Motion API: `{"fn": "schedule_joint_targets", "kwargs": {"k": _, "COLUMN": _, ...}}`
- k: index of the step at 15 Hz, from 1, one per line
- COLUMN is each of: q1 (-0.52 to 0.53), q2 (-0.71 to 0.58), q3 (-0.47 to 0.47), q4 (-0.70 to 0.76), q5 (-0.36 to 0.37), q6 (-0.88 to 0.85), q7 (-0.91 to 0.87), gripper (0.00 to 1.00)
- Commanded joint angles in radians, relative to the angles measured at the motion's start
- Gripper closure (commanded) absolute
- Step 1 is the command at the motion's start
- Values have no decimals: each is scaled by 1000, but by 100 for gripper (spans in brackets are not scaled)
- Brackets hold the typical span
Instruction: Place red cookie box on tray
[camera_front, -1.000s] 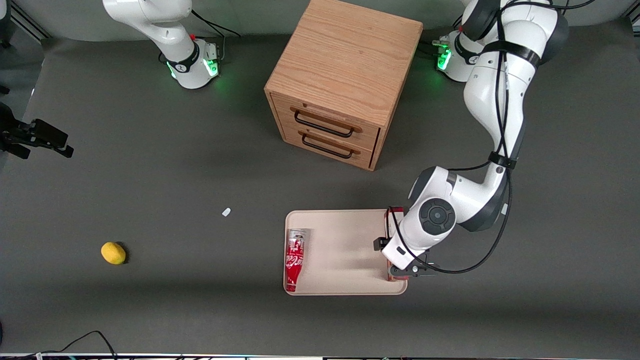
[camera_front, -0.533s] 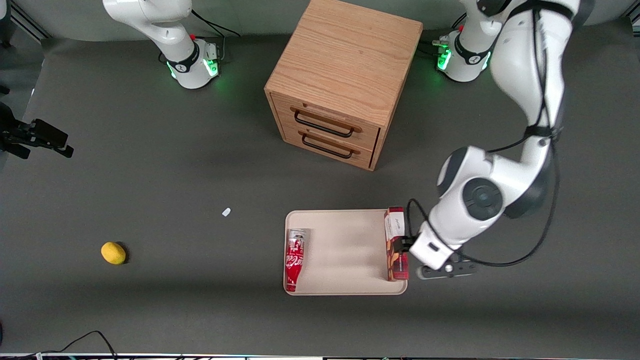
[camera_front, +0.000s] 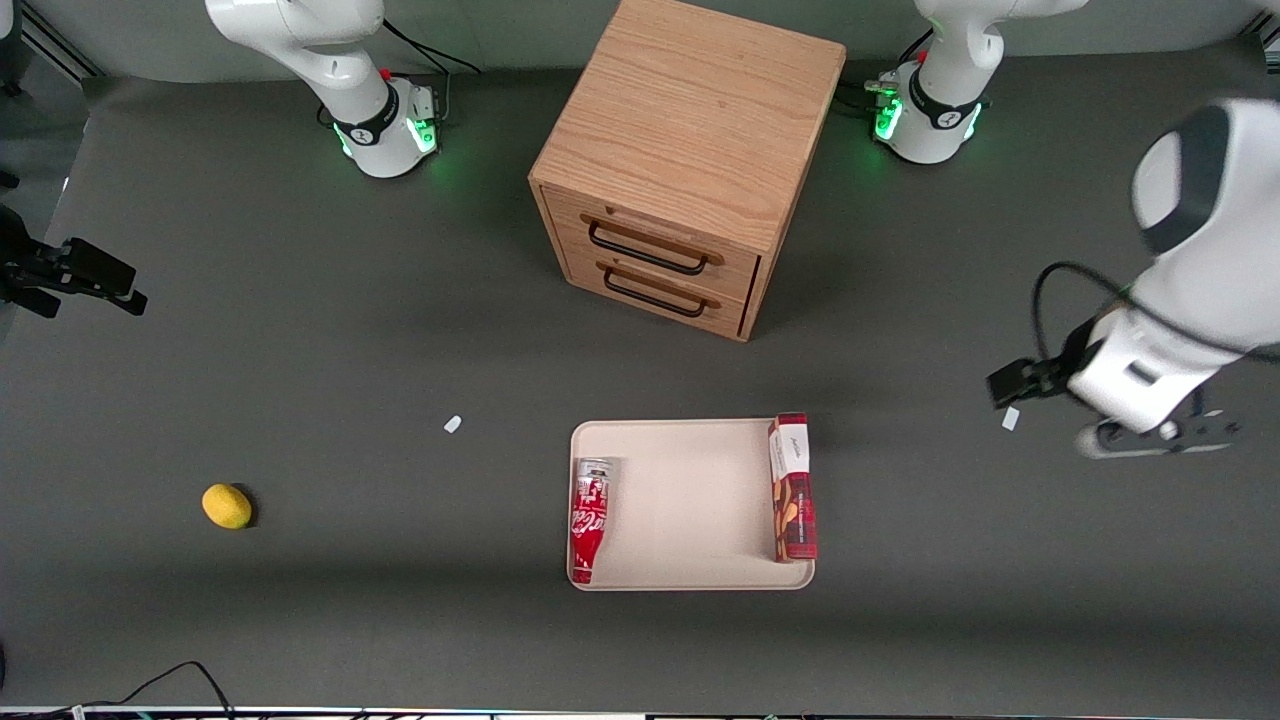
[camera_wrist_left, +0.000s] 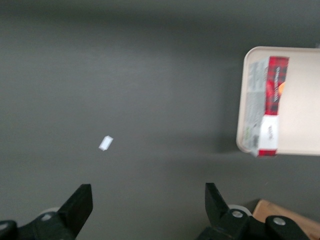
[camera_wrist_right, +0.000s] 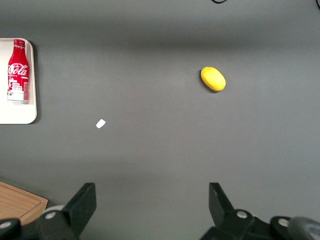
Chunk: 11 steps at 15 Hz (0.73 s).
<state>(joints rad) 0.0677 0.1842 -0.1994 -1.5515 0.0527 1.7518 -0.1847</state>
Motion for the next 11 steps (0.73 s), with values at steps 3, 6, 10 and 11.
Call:
{"fn": "schedule_joint_targets", "kwargs": {"k": 3, "q1": 92, "q2": -242, "q3": 0, "q4": -186, "q5": -19, "q6": -64, "q7": 143, "gripper": 0}}
{"fn": "schedule_joint_targets", "kwargs": {"k": 6, "q1": 107, "q2": -281, "q3": 2, "q4": -185, "q5": -20, "q6": -103, "q7": 191, "gripper": 0}}
{"fn": "schedule_joint_targets", "kwargs": {"k": 10, "q1": 107, "q2": -285, "q3": 14, "q4": -173, "q5": -49, "q6": -90, "q7": 263, "gripper": 0}}
{"fn": "schedule_joint_targets", "kwargs": {"k": 11, "q1": 107, "q2": -287, "q3": 15, "q4": -173, "q5": -51, "q6": -95, "q7": 263, "gripper": 0}}
